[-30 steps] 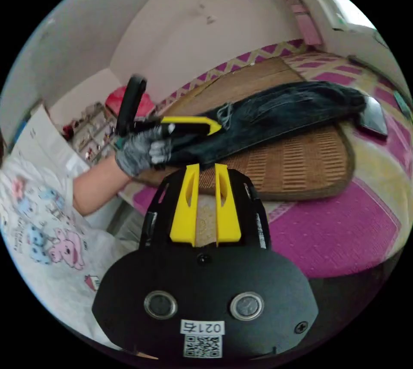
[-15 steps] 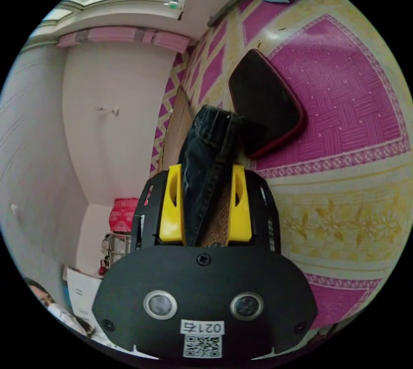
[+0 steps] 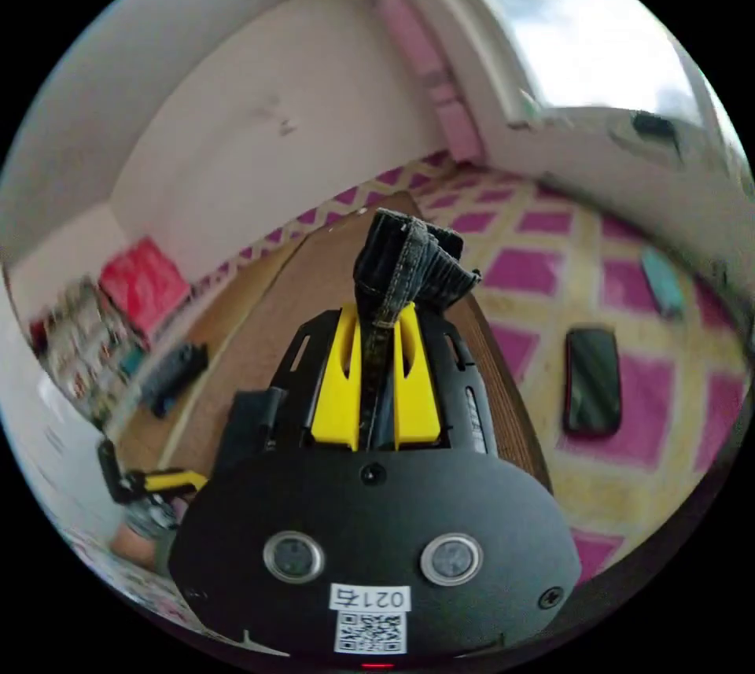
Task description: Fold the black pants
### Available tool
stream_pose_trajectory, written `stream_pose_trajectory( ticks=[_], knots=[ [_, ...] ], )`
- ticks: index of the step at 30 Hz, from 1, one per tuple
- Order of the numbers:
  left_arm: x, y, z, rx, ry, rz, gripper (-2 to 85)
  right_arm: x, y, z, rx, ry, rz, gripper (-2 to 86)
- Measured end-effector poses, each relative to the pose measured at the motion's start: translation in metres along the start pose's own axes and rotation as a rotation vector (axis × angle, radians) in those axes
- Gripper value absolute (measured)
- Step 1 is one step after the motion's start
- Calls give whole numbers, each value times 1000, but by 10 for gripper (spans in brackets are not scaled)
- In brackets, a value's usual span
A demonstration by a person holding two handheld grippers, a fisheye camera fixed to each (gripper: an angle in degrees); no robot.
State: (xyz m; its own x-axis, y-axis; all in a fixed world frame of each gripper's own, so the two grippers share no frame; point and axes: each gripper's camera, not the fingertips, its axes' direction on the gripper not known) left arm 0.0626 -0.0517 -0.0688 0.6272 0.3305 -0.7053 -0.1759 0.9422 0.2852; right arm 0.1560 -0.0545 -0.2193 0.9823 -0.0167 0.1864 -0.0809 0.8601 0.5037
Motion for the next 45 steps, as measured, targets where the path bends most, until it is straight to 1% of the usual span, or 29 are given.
stream_pose_trajectory(
  ticks=[1, 3, 4, 6, 7, 9, 10, 12, 14, 17, 20, 21, 22, 23, 25, 26, 27, 29, 31, 32, 33, 34, 35, 36, 38, 40, 42, 43, 45],
  knots=[
    [-10, 6, -6, 5, 2, -18, -10, -34, -4, 3, -5, 21, -86, 66],
    [-26, 15, -15, 16, -2, -46, -10, -166, 6, 24, -36, 73, -408, 65],
    [-35, 20, -21, 24, -8, -66, -10, -196, 14, 31, -42, 84, -479, 65],
    [-50, 29, -30, 36, -10, -97, -10, -305, 66, 68, -68, 112, -748, 63],
    [-61, 35, -36, 40, -8, -119, -10, -328, 82, 81, -89, 114, -810, 63],
    [-77, 45, -46, 43, -14, -149, -10, -392, 159, 142, -220, 159, -1033, 61],
    [-88, 50, -53, 45, -21, -168, -10, -400, 178, 157, -249, 179, -1078, 60],
    [-103, 59, -66, 47, -33, -188, -10, -415, 223, 172, -120, 299, -1177, 57],
    [-117, 65, -78, 49, -60, -199, -10, -427, 220, 170, -85, 354, -1170, 57],
    [-142, 68, -88, 51, -58, -231, -10, -432, 201, 177, -116, 314, -1099, 57],
    [-164, 61, -93, 83, -31, -262, -10, -435, 224, 206, -196, 273, -1167, 60],
    [-170, 55, -94, 92, -12, -265, -10, -435, 233, 208, -144, 314, -1184, 61],
    [-175, 48, -95, 101, 7, -257, -10, -435, 233, 208, -150, 316, -1185, 62],
    [-176, 44, -96, 103, 15, -251, -10, -430, 224, 203, -191, 256, -1143, 63],
    [-183, 29, -98, 104, 35, -221, -10, -412, 193, 188, -287, 37, -998, 66],
    [-185, 25, -99, 106, 35, -215, -10, -391, 169, 181, -338, -121, -857, 69],
    [-190, 17, -100, 110, 33, -207, -9, -369, 149, 181, -358, -210, -732, 67],
    [-199, 5, -102, 116, 34, -208, -9, -344, 138, 196, -350, -183, -633, 67],
    [-215, -11, -101, 128, 38, -237, -8, -336, 148, 227, -420, -144, -643, 70],
    [-220, -15, -101, 129, 42, -244, -8, -331, 153, 233, -379, -121, -627, 70],
    [-228, -23, -101, 137, 47, -262, -7, -327, 152, 236, -389, -111, -630, 69],
    [-237, -31, -103, 149, 54, -283, -5, -322, 148, 236, -391, -119, -612, 65],
    [-241, -35, -104, 152, 58, -292, -4, -302, 136, 233, -394, -180, -544, 59],
    [-250, -43, -105, 155, 61, -304, 1, -273, 122, 228, -381, -242, -453, 54],
    [-264, -54, -106, 152, 57, -322, 21, -222, 99, 220, -335, -242, -344, 64],
    [-288, -68, -98, 125, 125, -351, 74, -159, 76, 219, -317, -252, -222, 84],
    [-307, -77, -87, 93, 211, -371, 97, -71, 54, 241, -376, -232, -79, 110],
    [-319, -80, -80, 78, 253, -396, 103, -49, 51, 249, -400, -234, -48, 112],
    [-336, -84, -70, 54, 277, -437, 109, 29, 45, 290, -533, -327, 94, 126]
  ],
)
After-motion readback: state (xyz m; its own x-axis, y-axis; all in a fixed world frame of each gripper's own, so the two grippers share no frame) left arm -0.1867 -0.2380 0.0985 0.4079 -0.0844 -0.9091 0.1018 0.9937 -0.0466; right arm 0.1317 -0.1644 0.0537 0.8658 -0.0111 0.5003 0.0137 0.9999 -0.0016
